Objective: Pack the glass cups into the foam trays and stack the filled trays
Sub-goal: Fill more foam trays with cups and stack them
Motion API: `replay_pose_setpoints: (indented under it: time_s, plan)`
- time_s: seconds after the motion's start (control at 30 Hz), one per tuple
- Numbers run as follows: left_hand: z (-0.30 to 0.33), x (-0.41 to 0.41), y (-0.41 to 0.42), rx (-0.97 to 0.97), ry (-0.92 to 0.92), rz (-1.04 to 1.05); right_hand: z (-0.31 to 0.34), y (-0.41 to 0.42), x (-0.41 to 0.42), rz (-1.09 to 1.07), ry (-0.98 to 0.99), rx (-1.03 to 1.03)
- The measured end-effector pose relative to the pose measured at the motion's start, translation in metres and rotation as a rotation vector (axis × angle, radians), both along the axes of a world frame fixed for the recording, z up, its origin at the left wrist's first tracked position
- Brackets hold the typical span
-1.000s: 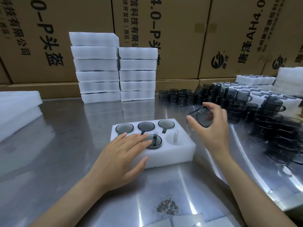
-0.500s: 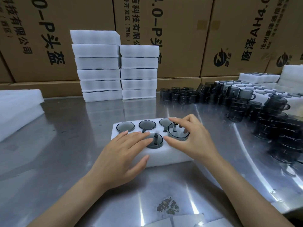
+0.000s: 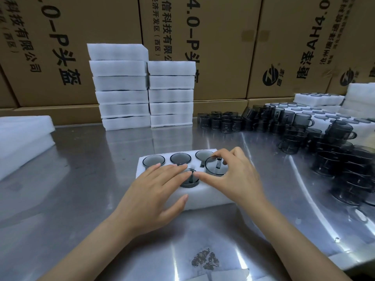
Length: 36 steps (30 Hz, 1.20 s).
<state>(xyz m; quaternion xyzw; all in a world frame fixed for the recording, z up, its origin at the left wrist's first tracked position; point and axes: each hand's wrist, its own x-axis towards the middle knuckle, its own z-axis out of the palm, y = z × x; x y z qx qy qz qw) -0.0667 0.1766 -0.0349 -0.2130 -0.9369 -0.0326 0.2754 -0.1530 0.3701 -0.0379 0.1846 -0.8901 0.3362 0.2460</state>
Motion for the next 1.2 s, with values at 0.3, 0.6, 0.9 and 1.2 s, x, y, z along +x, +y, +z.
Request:
replay_pose_setpoints:
  time_s: [0.3,0.6,0.9,1.2]
  plan:
    - [0.012,-0.007,0.024,-0.013,-0.137,-0.07,0.011,0.017,0.006,0.166,0.142,-0.091]
    - [-0.003,-0.03,0.033,-0.067,-0.232,-0.055,0.0,0.019,0.01,0.178,-0.201,0.354]
    - [-0.003,-0.03,0.038,-0.115,-0.192,-0.029,-0.001,0.013,0.015,0.092,-0.155,0.479]
    - [0.0,0.0,0.001,0.224,-0.205,0.291,-0.002,0.03,0.021,0.097,-0.522,-0.272]
